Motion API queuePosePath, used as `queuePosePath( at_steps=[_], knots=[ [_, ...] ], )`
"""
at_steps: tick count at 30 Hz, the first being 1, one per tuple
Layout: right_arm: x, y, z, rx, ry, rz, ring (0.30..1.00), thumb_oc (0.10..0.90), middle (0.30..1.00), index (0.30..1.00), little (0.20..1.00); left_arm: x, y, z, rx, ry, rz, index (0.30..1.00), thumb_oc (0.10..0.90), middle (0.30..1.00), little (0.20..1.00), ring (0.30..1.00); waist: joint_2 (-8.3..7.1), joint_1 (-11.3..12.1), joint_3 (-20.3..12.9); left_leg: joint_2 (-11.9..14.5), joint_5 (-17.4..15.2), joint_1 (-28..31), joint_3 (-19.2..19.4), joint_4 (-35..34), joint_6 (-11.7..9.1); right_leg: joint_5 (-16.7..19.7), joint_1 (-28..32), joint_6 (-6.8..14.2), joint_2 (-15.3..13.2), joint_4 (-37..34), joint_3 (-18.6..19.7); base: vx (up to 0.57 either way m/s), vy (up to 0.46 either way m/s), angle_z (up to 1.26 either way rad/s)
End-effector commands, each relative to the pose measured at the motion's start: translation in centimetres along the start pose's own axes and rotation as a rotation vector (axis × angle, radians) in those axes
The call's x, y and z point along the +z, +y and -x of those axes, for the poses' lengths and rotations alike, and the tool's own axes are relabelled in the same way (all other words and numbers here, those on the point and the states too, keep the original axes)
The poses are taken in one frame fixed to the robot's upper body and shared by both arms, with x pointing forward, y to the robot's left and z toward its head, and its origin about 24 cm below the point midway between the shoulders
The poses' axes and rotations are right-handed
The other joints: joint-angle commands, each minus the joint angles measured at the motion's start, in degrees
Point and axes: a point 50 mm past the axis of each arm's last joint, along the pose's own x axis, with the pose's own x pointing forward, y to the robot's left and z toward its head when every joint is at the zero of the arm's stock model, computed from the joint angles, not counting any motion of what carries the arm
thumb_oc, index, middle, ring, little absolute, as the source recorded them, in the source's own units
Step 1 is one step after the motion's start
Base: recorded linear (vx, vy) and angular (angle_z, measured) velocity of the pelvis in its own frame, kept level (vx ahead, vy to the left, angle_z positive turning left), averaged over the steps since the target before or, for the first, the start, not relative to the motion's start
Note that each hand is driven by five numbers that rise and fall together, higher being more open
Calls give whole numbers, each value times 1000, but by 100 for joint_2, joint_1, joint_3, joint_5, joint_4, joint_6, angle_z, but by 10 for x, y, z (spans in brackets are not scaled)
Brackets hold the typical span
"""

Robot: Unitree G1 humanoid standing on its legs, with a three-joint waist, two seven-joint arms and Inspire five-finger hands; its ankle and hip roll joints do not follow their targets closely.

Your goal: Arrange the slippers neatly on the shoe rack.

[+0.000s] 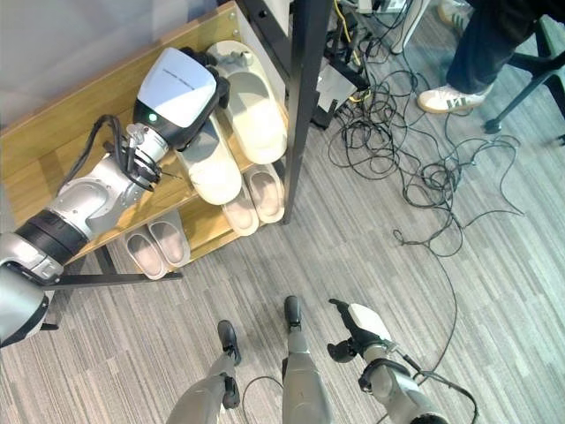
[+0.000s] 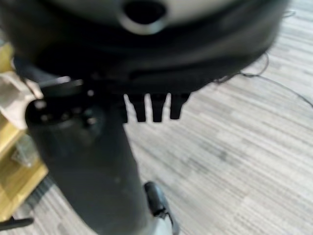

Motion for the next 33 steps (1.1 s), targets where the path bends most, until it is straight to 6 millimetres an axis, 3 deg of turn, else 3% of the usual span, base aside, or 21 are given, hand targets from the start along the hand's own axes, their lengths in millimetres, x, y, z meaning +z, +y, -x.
queuePosePath(
  at_steps=[1, 33],
  knots=[
    [-9, -3, 12, -34, -10, 7, 900, 800, 900, 900, 900, -20, 66, -39, 291, 72, -16, 900, 800, 900, 900, 900, -122, 49, -449, -31, -191, -188, -159, 8, -115, -758, -339, 336, -22, 624, 210, 0, 0, 0],
    [2, 2, 8, -36, -36, -11, 900, 800, 900, 900, 900, -3, 52, -8, 274, 5, 120, 900, 800, 900, 900, 900, -146, 320, -450, -28, -154, -80, -333, 8, -134, -849, -118, 274, 22, 594, 36, -2, -2, 1]
  ],
)
